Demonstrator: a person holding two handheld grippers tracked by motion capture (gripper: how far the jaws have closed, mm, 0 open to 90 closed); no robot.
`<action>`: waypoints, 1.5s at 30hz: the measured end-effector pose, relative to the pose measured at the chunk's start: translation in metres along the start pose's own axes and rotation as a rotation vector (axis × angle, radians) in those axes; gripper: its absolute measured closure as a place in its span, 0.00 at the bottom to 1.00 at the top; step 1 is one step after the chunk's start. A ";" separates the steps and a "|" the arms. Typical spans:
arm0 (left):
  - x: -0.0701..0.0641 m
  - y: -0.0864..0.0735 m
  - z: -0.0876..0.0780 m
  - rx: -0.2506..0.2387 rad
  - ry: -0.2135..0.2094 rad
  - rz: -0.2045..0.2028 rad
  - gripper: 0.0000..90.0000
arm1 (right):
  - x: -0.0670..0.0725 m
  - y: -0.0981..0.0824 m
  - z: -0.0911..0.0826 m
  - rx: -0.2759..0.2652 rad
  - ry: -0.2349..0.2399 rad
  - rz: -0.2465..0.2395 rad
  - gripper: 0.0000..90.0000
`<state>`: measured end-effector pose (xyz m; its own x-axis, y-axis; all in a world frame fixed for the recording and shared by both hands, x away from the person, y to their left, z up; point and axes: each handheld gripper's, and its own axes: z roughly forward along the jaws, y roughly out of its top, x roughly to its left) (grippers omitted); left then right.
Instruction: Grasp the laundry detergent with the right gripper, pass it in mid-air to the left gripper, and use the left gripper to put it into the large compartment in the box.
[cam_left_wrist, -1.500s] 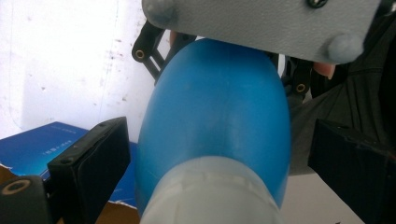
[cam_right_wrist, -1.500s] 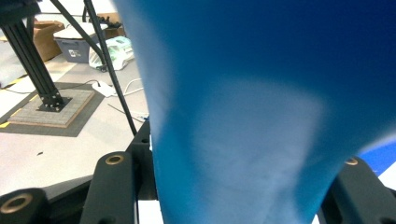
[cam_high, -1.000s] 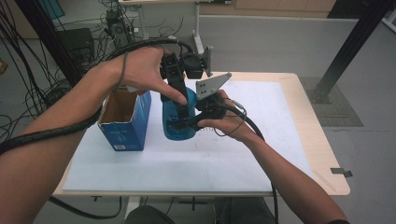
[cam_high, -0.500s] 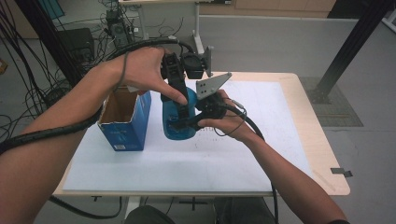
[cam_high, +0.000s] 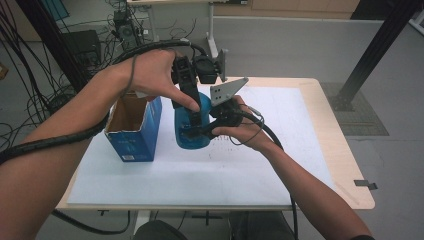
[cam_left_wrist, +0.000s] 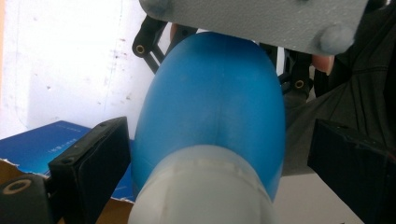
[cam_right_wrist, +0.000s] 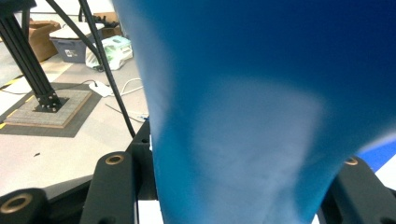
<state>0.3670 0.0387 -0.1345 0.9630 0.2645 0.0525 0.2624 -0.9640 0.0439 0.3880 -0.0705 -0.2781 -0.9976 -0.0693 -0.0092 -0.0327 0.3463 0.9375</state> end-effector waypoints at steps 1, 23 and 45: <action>0.000 0.000 0.000 -0.002 0.001 0.000 0.07 | 0.000 0.000 0.000 0.000 0.001 0.000 0.49; 0.001 0.001 0.000 0.006 0.011 0.002 0.08 | -0.001 0.002 -0.001 0.006 -0.006 -0.012 0.49; 0.002 0.003 0.002 0.011 0.029 0.010 0.22 | 0.000 0.003 -0.003 0.005 -0.005 -0.017 0.49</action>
<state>0.3699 0.0359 -0.1364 0.9633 0.2559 0.0816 0.2540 -0.9666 0.0326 0.3885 -0.0725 -0.2740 -0.9972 -0.0702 -0.0265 -0.0495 0.3495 0.9356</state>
